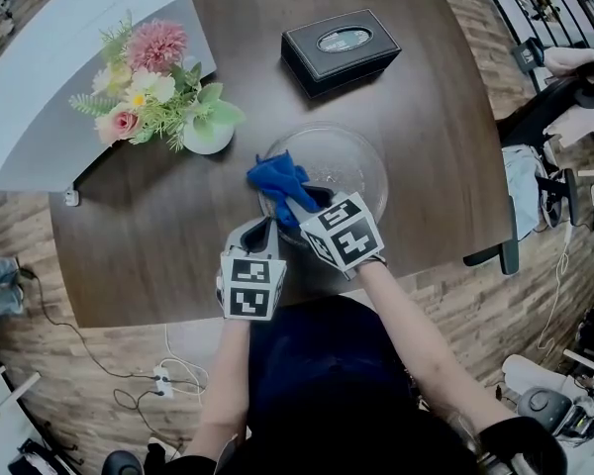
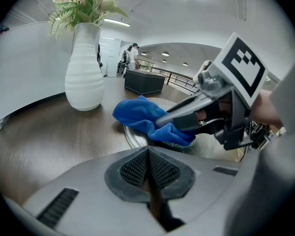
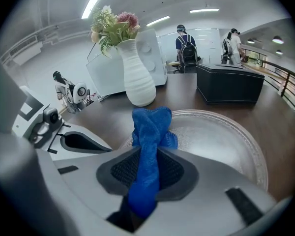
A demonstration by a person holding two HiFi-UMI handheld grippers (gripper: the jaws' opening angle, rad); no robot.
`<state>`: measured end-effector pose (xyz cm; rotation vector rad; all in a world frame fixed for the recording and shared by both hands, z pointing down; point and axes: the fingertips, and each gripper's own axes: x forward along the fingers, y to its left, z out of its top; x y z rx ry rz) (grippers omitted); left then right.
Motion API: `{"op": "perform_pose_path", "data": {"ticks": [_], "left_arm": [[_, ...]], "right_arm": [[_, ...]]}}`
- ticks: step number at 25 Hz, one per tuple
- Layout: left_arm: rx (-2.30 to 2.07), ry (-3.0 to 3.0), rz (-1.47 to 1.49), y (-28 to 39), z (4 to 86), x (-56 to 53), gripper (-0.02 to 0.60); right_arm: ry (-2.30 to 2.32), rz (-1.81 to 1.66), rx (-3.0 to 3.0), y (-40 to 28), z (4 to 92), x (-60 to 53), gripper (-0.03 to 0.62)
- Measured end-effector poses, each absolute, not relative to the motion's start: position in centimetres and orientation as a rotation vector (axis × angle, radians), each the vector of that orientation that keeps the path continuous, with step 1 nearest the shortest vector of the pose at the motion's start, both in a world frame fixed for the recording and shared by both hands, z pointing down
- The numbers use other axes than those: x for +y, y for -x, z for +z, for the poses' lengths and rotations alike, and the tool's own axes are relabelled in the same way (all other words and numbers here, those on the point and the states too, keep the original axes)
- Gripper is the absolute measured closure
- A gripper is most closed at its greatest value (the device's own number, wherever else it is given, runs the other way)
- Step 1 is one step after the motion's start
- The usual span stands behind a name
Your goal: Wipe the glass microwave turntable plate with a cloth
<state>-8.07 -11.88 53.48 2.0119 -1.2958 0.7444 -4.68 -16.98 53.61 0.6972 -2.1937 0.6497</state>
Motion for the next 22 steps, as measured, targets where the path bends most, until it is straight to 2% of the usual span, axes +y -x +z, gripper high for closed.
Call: {"op": "perform_pose_path", "data": {"ticks": [22], "left_arm": [[-1.302,-2.005,0.757,8.0,53.6,-11.9,0.578]], "right_arm": [[-0.915,0.667,-2.100,-4.1,54.0,-20.0,0.519]]}}
